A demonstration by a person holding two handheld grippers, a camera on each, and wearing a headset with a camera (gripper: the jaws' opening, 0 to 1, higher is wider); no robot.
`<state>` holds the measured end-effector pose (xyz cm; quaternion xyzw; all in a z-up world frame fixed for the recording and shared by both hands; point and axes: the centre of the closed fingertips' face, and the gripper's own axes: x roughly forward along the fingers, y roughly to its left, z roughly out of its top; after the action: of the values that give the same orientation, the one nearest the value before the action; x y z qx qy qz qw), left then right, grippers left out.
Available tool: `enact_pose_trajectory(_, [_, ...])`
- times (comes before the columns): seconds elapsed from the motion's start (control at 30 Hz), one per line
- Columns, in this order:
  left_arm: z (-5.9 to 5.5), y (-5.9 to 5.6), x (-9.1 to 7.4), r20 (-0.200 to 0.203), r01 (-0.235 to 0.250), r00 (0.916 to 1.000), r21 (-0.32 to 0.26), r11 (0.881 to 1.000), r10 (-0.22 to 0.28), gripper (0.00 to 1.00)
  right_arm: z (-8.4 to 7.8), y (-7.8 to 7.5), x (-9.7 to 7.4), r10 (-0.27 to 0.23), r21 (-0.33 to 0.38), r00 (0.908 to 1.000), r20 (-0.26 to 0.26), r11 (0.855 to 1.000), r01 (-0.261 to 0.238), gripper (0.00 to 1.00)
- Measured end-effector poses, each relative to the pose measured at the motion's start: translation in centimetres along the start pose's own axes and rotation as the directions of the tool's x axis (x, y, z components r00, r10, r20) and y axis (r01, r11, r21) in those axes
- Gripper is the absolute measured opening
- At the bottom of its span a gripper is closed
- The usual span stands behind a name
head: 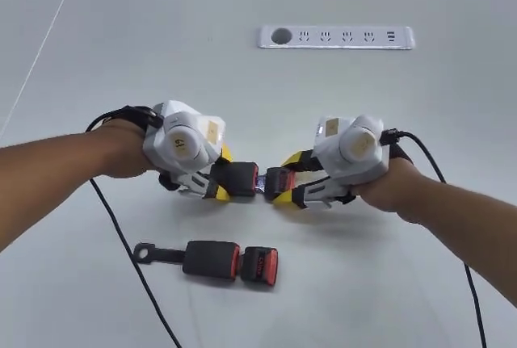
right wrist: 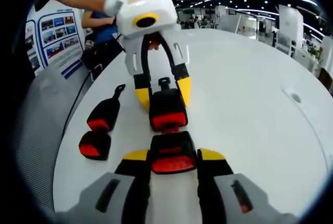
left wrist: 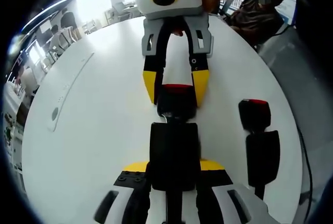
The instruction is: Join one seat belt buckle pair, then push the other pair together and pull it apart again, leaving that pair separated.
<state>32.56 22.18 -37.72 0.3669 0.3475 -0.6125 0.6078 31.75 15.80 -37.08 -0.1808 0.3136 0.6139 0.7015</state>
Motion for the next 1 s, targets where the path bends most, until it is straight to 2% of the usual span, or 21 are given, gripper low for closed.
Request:
enact_pose_trajectory(0.33, [0.4, -0.2, -0.2, -0.002, 0.003, 1.0000, 0.002, 1.000, -0.003, 0.35, -0.5, -0.2, -0.7, 0.004, -0.008, 0.9999, -0.013, 1.000, -0.004, 0.34])
enact_pose_trajectory(0.6, [1.0, -0.6, -0.5, 0.007, 0.007, 1.0000, -0.002, 1.000, -0.007, 0.35, -2.2, -0.3, -2.6, 0.014, -0.001, 0.9994, -0.032, 1.000, -0.014, 0.34])
enact_pose_trajectory(0.63, [1.0, -0.6, -0.5, 0.008, 0.007, 0.9999, -0.002, 1.000, -0.007, 0.35, -2.2, -0.5, -2.7, 0.011, -0.018, 0.9995, -0.029, 1.000, -0.012, 0.34])
enact_pose_trajectory(1.0, [1.2, -0.7, -0.6, 0.002, 0.004, 1.0000, -0.015, 1.000, -0.004, 0.35, -4.4, -0.4, -4.9, -0.023, 0.007, 0.9982, -0.055, 1.000, 0.023, 0.35])
